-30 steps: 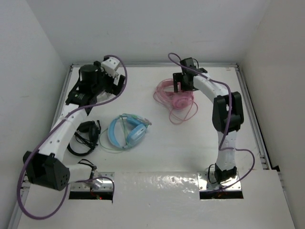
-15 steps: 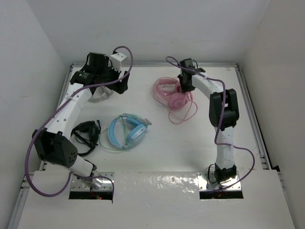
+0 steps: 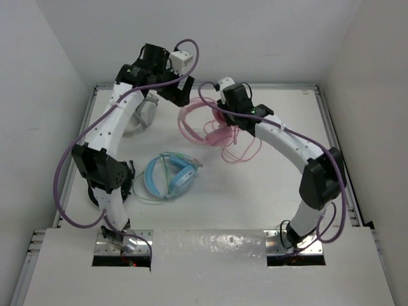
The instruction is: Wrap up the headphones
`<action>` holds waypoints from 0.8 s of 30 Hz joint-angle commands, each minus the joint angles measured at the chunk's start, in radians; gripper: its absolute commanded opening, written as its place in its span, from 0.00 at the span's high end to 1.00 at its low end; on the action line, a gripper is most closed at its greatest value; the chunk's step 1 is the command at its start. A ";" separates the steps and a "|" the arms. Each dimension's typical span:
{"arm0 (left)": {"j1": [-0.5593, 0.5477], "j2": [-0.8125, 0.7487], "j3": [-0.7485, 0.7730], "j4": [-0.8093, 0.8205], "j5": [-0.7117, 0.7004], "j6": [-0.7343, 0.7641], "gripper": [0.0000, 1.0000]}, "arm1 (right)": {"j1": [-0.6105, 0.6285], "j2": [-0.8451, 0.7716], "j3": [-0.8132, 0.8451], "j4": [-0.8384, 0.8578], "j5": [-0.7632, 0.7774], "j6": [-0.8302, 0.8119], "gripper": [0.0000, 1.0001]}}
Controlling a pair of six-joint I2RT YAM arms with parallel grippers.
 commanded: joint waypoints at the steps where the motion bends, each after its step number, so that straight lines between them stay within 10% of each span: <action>1: -0.019 0.027 0.018 -0.055 -0.007 -0.025 0.12 | 0.017 -0.077 0.061 0.117 0.066 0.059 1.00; 8: -0.128 -0.080 -0.183 0.131 -0.157 -0.032 0.12 | 0.045 -0.118 0.043 0.125 -0.001 0.148 1.00; 11: -0.130 -0.070 -0.210 0.129 -0.251 -0.049 0.30 | 0.045 -0.178 -0.006 0.186 -0.038 0.168 1.00; 15: -0.130 -0.068 -0.228 0.117 -0.300 -0.063 0.90 | 0.045 -0.218 -0.017 0.211 -0.046 0.135 1.00; 17: -0.130 -0.068 -0.194 0.111 -0.298 -0.077 1.00 | 0.042 -0.209 0.009 0.186 -0.075 0.094 1.00; 18: -0.128 -0.067 -0.179 0.100 -0.298 -0.080 1.00 | 0.027 -0.201 0.031 0.167 -0.102 0.072 0.95; 19: -0.127 -0.065 -0.165 0.094 -0.300 -0.084 1.00 | 0.016 -0.183 0.096 0.142 -0.184 0.055 0.48; 20: -0.117 -0.062 -0.148 0.088 -0.301 -0.088 1.00 | 0.005 -0.175 0.142 0.076 -0.228 0.017 0.24; 22: -0.091 -0.062 -0.148 0.088 -0.271 -0.123 1.00 | -0.042 -0.178 0.259 0.025 -0.335 -0.009 0.01; 24: -0.022 -0.051 -0.151 0.088 -0.156 -0.187 1.00 | -0.129 -0.207 0.304 0.005 -0.453 0.006 0.01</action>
